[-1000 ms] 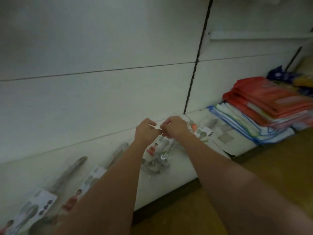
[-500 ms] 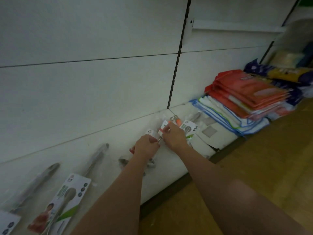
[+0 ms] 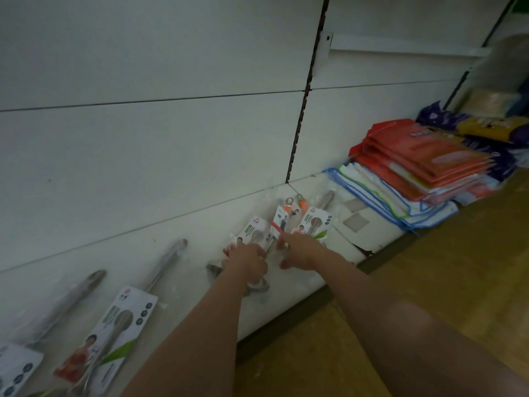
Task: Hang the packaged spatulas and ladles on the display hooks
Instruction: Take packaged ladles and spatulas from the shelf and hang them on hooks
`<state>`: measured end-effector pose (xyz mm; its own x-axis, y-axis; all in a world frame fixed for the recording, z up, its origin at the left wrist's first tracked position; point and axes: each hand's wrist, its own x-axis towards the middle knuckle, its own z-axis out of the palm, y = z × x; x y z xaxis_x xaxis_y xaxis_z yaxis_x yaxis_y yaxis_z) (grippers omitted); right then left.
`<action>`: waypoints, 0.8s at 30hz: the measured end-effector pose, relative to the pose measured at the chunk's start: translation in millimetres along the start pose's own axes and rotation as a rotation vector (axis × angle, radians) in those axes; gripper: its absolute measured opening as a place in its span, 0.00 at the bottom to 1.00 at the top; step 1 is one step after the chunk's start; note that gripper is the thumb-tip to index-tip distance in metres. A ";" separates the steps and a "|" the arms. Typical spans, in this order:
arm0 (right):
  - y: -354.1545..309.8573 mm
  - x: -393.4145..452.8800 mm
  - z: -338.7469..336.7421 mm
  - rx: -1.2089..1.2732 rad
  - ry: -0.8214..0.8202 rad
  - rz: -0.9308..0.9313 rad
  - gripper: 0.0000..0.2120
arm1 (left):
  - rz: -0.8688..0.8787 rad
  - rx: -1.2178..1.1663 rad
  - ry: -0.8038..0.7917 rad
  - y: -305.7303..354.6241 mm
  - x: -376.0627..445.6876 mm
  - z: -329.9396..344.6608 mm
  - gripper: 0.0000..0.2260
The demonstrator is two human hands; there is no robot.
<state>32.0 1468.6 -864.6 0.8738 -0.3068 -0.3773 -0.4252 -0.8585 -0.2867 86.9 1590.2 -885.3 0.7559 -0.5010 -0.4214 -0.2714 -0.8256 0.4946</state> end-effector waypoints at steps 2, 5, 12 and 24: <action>3.1 -0.5 1.7 -0.023 -0.035 -0.006 0.21 | -0.013 0.008 -0.058 -0.8 -0.6 0.4 0.19; 2.6 -3.0 3.6 -0.077 -0.048 -0.024 0.18 | -0.114 0.086 -0.090 -2.7 0.7 3.4 0.21; -11.9 -8.0 6.4 -0.390 0.075 -0.034 0.18 | -0.300 0.035 0.225 -13.3 -0.2 0.4 0.20; -40.0 5.2 5.9 0.290 0.042 -0.018 0.20 | -0.165 -0.586 0.385 -2.8 8.6 -7.5 0.32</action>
<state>52.1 1503.7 -860.3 0.8884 -0.3144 -0.3346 -0.4538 -0.7123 -0.5355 98.6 1590.2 -884.6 0.9452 -0.1653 -0.2814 0.1472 -0.5536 0.8196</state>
